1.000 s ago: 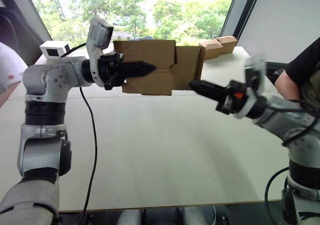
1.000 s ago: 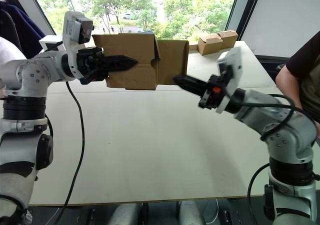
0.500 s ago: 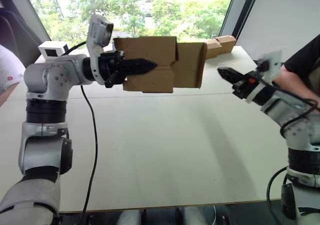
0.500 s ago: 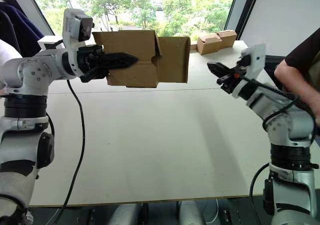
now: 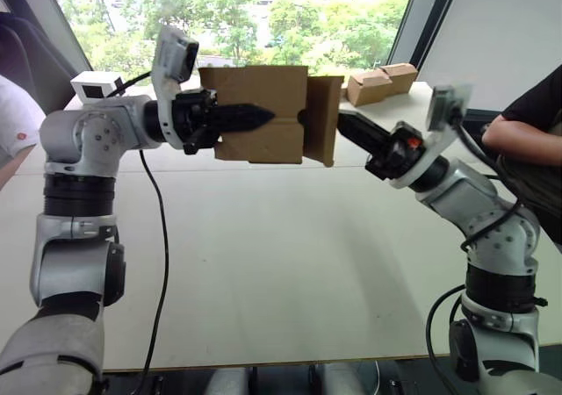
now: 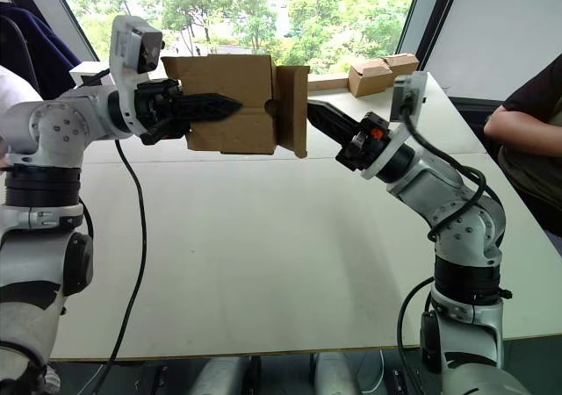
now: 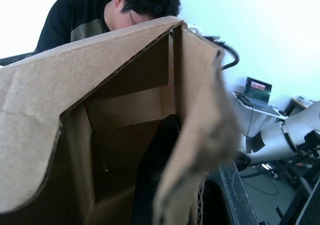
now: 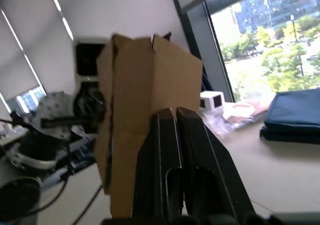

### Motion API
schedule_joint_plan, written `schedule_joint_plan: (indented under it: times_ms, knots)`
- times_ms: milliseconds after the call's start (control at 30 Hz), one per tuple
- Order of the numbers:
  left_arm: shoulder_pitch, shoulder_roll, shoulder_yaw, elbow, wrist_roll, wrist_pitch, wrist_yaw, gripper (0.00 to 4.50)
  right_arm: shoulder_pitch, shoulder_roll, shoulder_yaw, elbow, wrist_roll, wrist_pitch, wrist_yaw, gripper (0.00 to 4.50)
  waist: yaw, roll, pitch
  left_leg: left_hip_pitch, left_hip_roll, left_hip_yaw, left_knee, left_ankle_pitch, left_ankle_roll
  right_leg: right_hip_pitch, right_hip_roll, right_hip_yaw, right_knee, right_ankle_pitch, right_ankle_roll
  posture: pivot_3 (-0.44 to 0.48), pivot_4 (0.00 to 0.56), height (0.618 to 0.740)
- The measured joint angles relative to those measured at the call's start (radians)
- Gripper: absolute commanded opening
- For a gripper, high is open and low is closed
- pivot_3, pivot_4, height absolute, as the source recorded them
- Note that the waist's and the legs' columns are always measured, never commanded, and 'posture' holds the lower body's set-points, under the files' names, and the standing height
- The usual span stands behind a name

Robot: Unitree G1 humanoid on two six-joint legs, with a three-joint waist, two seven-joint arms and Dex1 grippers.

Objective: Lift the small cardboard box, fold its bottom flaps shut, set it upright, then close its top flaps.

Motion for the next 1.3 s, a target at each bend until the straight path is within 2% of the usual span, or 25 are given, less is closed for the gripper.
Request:
schedule_joint_plan:
  times_ms: [300, 400, 567, 767, 933, 1267, 1300]
  knots:
    - [0.004, -0.003, 0.001, -0.002, -0.003, 0.002, 0.009, 0.00, 0.037, 0.042, 0.012, -0.043, 0.101, 0.016, -0.090, 0.06, -0.002, 0.000, 0.000, 0.000, 0.000, 0.000, 0.000, 0.000, 0.000, 0.000, 0.001, 0.000, 0.000, 0.000, 0.000, 0.000, 0.150, 0.740]
    - [0.004, -0.004, 0.001, 0.001, -0.003, 0.001, 0.009, 0.00, 0.056, 0.048, 0.021, -0.044, 0.100, 0.010, -0.093, 0.79, -0.001, 0.000, 0.000, 0.000, 0.000, 0.000, 0.000, 0.000, 0.000, 0.000, 0.001, 0.000, 0.000, 0.000, 0.000, 0.000, 0.150, 0.740]
    - [0.004, -0.006, 0.001, 0.001, -0.003, 0.001, 0.008, 0.00, 0.103, 0.052, 0.037, -0.044, 0.091, 0.002, -0.092, 2.70, -0.002, 0.000, 0.000, 0.000, 0.000, 0.000, 0.000, 0.000, 0.000, 0.000, 0.002, 0.000, 0.000, 0.000, 0.000, 0.000, 0.150, 0.740]
    - [0.004, -0.006, 0.001, 0.001, -0.003, 0.001, 0.010, 0.00, 0.127, 0.099, 0.039, -0.045, 0.151, -0.008, -0.122, 2.70, -0.003, 0.000, 0.000, 0.000, 0.000, 0.000, 0.000, 0.000, 0.000, 0.000, 0.002, 0.000, 0.000, 0.000, 0.000, 0.000, 0.150, 0.740]
    - [0.004, -0.007, 0.002, 0.001, -0.003, 0.001, 0.016, 0.00, 0.163, 0.179, 0.033, -0.059, 0.311, -0.040, -0.210, 2.70, -0.003, 0.000, 0.000, 0.000, 0.001, 0.000, 0.000, 0.000, 0.000, 0.000, 0.002, 0.000, 0.000, 0.000, 0.000, 0.000, 0.150, 0.740]
    - [0.004, -0.006, 0.010, 0.001, -0.004, 0.001, 0.018, 0.00, 0.215, 0.223, 0.087, -0.085, 0.324, -0.079, -0.264, 2.70, -0.003, 0.000, 0.000, 0.000, 0.001, 0.000, 0.000, 0.000, 0.000, 0.000, 0.002, 0.000, 0.000, 0.000, 0.000, 0.000, 0.150, 0.740]
    - [0.004, -0.006, 0.010, 0.001, -0.004, 0.001, 0.018, 0.00, 0.219, 0.225, 0.094, -0.085, 0.323, -0.085, -0.265, 2.15, -0.003, 0.000, 0.000, 0.000, 0.001, 0.000, 0.000, 0.000, 0.000, 0.000, 0.002, 0.000, 0.000, 0.000, 0.000, 0.000, 0.150, 0.740]
